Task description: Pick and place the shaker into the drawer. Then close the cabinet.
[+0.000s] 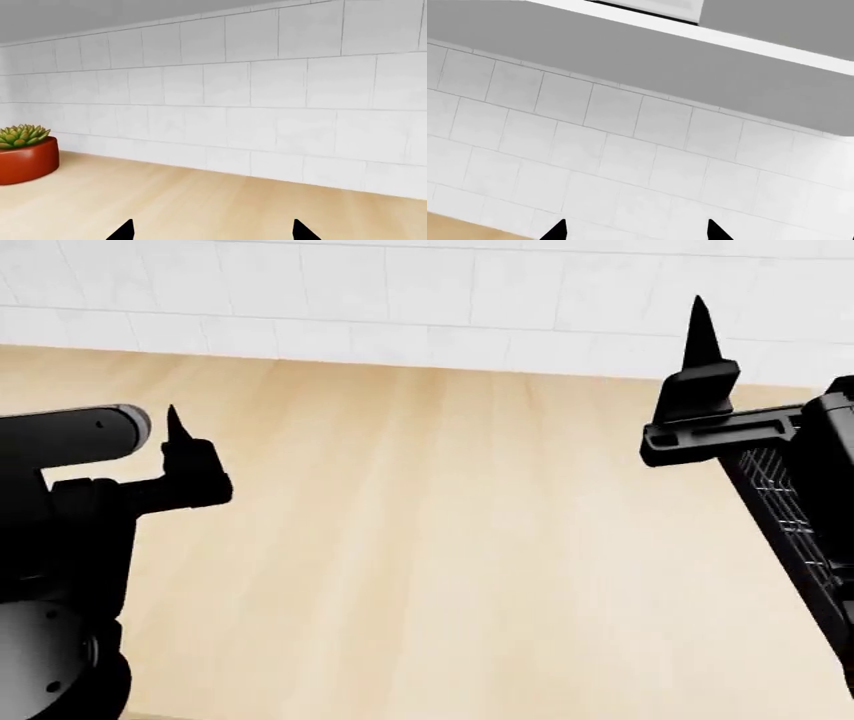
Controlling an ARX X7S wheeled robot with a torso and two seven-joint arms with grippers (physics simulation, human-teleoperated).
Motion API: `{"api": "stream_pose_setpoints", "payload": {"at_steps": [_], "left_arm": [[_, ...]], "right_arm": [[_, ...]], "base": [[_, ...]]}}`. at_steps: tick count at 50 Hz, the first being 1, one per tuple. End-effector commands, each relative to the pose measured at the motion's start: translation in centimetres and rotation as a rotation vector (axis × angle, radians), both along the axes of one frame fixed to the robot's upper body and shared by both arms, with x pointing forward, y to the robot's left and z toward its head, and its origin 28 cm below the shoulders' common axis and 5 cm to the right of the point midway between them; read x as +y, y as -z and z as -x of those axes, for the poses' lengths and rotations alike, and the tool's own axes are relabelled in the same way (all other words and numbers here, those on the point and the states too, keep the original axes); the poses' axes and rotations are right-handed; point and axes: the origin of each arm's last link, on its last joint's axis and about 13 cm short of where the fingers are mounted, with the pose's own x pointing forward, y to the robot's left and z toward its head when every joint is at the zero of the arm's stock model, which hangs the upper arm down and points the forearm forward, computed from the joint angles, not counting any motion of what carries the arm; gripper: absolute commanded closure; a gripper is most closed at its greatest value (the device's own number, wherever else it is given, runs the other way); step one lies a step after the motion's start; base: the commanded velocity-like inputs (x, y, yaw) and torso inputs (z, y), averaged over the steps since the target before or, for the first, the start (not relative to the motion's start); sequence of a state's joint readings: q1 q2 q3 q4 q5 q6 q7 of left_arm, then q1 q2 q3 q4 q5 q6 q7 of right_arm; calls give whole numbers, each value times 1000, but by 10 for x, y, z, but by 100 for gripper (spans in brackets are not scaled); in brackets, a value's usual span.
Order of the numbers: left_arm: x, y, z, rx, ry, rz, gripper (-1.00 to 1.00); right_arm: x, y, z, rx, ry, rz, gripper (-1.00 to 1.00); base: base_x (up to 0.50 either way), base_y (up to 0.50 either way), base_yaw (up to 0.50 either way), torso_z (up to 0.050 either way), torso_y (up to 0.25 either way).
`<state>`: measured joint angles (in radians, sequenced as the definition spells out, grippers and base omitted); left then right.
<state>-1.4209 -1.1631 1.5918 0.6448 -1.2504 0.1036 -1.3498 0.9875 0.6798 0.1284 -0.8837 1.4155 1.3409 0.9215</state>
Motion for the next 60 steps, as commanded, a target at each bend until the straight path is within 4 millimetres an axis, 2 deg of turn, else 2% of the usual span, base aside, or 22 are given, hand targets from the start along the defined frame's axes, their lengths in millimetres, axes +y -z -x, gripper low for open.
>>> {"api": "stream_pose_setpoints", "payload": {"at_steps": [1, 60], "left_arm": [[-2, 8, 5, 37, 7, -15, -100], [-5, 16, 6, 60, 24, -22, -100]], "right_arm": [[4, 9, 7, 10, -4, 22, -100], [5, 13, 8, 18, 6, 23, -100]], "base": [[59, -497, 0, 0, 0], [59, -497, 0, 0, 0]]}}
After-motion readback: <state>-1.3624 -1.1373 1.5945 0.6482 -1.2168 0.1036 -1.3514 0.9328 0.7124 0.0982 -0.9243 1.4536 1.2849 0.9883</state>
